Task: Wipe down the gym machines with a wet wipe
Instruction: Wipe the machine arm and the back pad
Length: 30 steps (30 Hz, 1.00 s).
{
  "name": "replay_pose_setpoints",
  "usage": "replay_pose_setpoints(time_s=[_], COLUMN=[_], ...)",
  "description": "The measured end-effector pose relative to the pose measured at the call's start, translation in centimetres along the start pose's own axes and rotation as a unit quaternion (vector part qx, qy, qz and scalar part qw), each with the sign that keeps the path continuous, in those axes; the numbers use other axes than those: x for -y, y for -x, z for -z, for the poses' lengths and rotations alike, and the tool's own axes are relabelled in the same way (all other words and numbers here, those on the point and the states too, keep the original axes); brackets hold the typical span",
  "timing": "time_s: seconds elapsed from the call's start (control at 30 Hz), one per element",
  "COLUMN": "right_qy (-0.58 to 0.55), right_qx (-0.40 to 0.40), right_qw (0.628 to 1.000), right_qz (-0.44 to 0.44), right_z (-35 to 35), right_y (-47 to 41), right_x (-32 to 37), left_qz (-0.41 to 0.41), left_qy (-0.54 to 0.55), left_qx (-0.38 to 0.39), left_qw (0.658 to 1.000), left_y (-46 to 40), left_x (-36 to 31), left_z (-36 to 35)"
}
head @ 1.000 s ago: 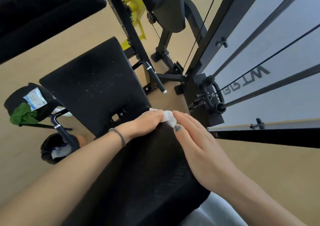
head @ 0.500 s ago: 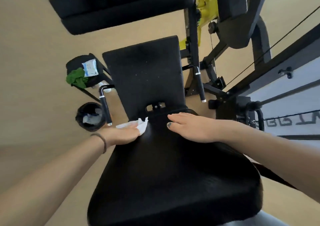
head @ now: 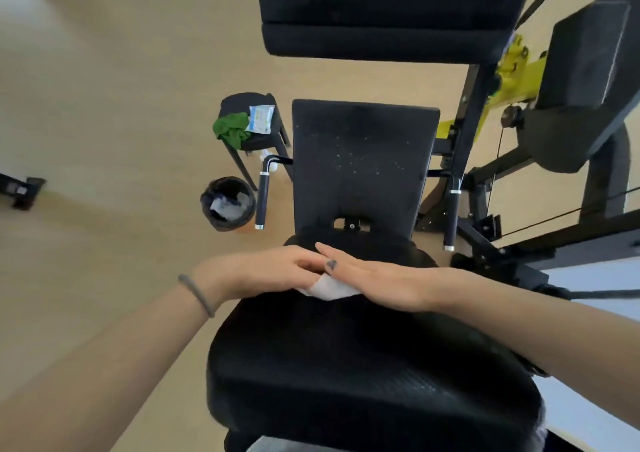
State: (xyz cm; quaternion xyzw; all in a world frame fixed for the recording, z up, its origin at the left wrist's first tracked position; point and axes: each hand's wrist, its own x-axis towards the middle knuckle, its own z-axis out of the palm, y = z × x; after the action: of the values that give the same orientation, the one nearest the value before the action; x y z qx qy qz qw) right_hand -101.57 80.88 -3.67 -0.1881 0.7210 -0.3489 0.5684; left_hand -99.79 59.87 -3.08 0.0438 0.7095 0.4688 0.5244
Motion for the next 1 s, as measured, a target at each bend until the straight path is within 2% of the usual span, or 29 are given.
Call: replay_pose_setpoints(time_s=[0.07, 0.1, 0.13, 0.2, 0.23, 0.27, 0.33, 0.4, 0.5, 0.6, 0.7, 0.73, 0.77, 0.83, 0.87, 0.93, 1.0], right_qy=[0.009, 0.018, 0.035, 0.085, 0.104, 0.116, 0.136, 0.174, 0.185, 0.142, 0.153, 0.160, 0.166, 0.169, 0.165, 0.179, 0.169], right_qx=[0.006, 0.011, 0.012, 0.021, 0.032, 0.043, 0.064, 0.067, 0.047, 0.051, 0.027, 0.011, 0.004, 0.062, 0.096, 0.112, 0.080], right_qw=[1.000, 1.000, 0.999, 0.996, 0.994, 0.992, 0.989, 0.982, 0.980, 0.988, 0.983, 0.983, 0.983, 0.983, 0.982, 0.976, 0.980], right_qz=[-0.008, -0.011, -0.010, -0.003, -0.001, -0.003, 0.007, 0.029, 0.052, -0.033, -0.099, -0.087, -0.074, -0.028, -0.001, 0.050, 0.062], right_z=[-0.5, -0.9, -1.3, -2.1, -2.2, -2.3, -2.3, -2.1, -0.5, 3.4, 5.8, 5.6, 5.0, 3.4, 2.5, 1.0, 1.2], right_y=[0.2, 0.3, 0.3, 0.3, 0.1, -0.1, -1.3, -3.7, -9.1, -12.1, -10.3, -8.7, -8.1, -8.0, -8.1, -10.1, -12.5], right_x=[0.5, 0.7, 1.0, 1.5, 1.8, 2.3, 2.9, 3.5, 0.4, -6.9, -11.4, -11.0, -9.8, -6.1, -4.0, -1.7, -1.5], left_qz=[-0.029, -0.047, -0.055, -0.030, 0.012, 0.054, 0.135, 0.158, 0.162, 0.169, 0.164, 0.159, 0.150, 0.137, 0.133, 0.124, 0.126], left_qy=[0.016, 0.025, 0.047, 0.094, 0.121, 0.158, 0.272, 0.339, 0.343, 0.434, 0.459, 0.445, 0.454, 0.487, 0.484, 0.471, 0.469], left_qx=[-0.045, -0.101, -0.182, -0.359, -0.395, -0.395, -0.345, -0.333, -0.368, -0.371, -0.377, -0.389, -0.413, -0.448, -0.446, -0.449, -0.452], left_qw=[0.998, 0.993, 0.981, 0.928, 0.911, 0.904, 0.888, 0.866, 0.849, 0.804, 0.787, 0.791, 0.775, 0.737, 0.741, 0.749, 0.748], left_y=[1.0, 1.2, 1.3, 0.7, -0.1, -0.9, -2.3, -3.7, -5.0, -4.8, -5.4, -5.6, -5.3, -5.0, -4.9, -4.4, -3.9], left_x=[1.1, 1.9, 2.8, 5.2, 6.3, 6.7, 7.0, 7.6, 8.6, 9.0, 8.2, 8.1, 7.7, 7.5, 7.6, 7.3, 7.3], left_z=[0.8, 1.1, 1.5, 2.1, 2.1, 1.9, 1.1, 0.6, 1.0, 0.3, -0.5, -0.5, -0.3, 0.4, 0.5, 0.3, -0.4])
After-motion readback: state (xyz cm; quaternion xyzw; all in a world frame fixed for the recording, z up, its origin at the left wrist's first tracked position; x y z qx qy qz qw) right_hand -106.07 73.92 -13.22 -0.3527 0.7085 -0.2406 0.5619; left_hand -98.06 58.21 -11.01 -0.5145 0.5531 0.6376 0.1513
